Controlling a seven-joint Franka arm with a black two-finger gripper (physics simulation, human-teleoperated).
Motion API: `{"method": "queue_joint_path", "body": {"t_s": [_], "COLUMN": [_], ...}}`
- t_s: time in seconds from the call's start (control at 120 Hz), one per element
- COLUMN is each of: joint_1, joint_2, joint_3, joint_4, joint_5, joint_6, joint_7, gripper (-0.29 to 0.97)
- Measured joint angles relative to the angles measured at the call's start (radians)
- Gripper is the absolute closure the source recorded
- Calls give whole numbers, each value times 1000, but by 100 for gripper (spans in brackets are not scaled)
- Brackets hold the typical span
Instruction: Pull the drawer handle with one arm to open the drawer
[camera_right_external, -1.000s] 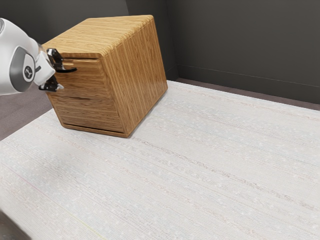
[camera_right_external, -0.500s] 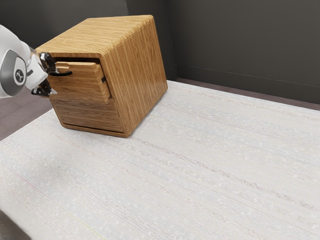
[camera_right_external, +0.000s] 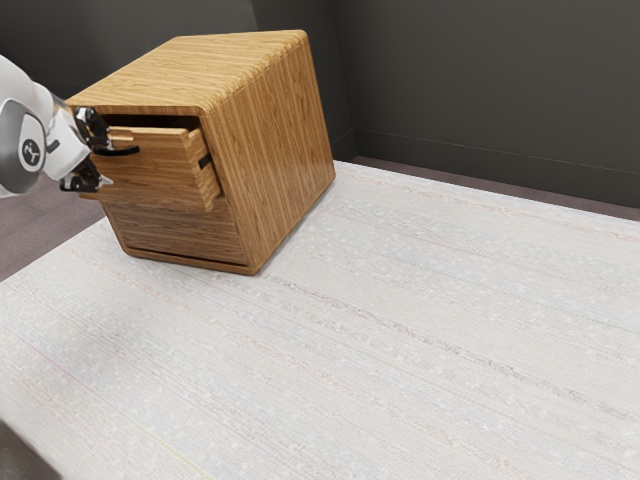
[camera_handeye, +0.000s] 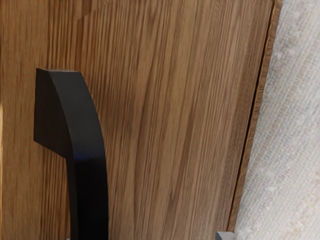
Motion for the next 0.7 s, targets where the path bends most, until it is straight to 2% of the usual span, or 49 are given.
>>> {"method": "queue_joint_path", "body": {"t_s": [0.317, 0.442, 0.7], "joint_1": [9, 12, -12], "joint_2": [-93, -118, -191], "joint_3": [-5, -7, -7], "joint_4": [-87, -111, -176], "joint_5": [22, 25, 21], "joint_6": [-7, -9, -9], "joint_7": [-1, -2, -2], "gripper": [53, 49, 49]}}
